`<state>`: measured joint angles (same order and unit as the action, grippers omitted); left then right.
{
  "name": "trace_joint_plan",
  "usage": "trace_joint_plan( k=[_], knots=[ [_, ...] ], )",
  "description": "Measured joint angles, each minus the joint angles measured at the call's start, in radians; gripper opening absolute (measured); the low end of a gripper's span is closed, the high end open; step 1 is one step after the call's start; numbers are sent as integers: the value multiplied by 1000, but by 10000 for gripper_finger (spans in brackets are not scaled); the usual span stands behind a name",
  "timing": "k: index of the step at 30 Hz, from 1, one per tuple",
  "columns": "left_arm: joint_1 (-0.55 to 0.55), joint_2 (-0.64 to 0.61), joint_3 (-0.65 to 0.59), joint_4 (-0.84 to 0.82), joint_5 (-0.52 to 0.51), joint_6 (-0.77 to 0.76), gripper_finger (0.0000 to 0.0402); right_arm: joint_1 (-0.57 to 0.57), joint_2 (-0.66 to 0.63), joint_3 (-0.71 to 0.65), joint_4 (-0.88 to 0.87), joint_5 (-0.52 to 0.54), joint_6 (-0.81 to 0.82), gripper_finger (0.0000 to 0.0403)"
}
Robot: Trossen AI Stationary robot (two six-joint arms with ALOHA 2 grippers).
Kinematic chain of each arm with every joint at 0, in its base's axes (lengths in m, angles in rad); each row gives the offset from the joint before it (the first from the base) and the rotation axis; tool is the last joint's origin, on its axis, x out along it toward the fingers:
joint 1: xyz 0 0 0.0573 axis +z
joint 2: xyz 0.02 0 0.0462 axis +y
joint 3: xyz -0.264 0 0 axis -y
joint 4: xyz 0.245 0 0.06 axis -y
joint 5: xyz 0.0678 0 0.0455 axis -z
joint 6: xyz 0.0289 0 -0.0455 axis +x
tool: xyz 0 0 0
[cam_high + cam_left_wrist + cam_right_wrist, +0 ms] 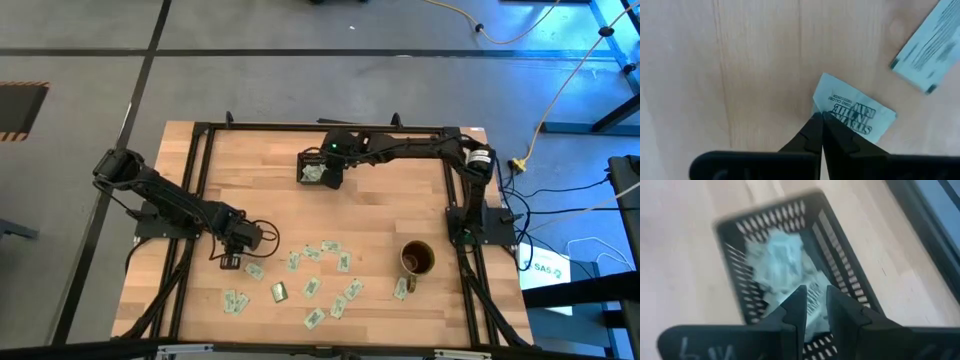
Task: Pick and place Stevia / Truvia into bins
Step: Put the white stevia packet into the black bin
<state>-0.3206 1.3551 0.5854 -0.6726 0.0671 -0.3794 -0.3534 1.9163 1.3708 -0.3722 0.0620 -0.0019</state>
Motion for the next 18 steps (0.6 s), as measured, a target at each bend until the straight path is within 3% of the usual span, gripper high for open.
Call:
trace_joint_plan(
  k=[3, 10, 18],
  knots=[
    [40, -31, 21, 1, 15, 29, 2, 0, -42, 0, 4, -67, -1, 78],
    [167, -105, 91, -4, 8, 86, 2, 16, -110, 1, -43, -357, -79, 78],
    [388, -124, 234, 17, -76, 104, 2, 85, -114, 1, -115, -377, -158, 78]
  ],
)
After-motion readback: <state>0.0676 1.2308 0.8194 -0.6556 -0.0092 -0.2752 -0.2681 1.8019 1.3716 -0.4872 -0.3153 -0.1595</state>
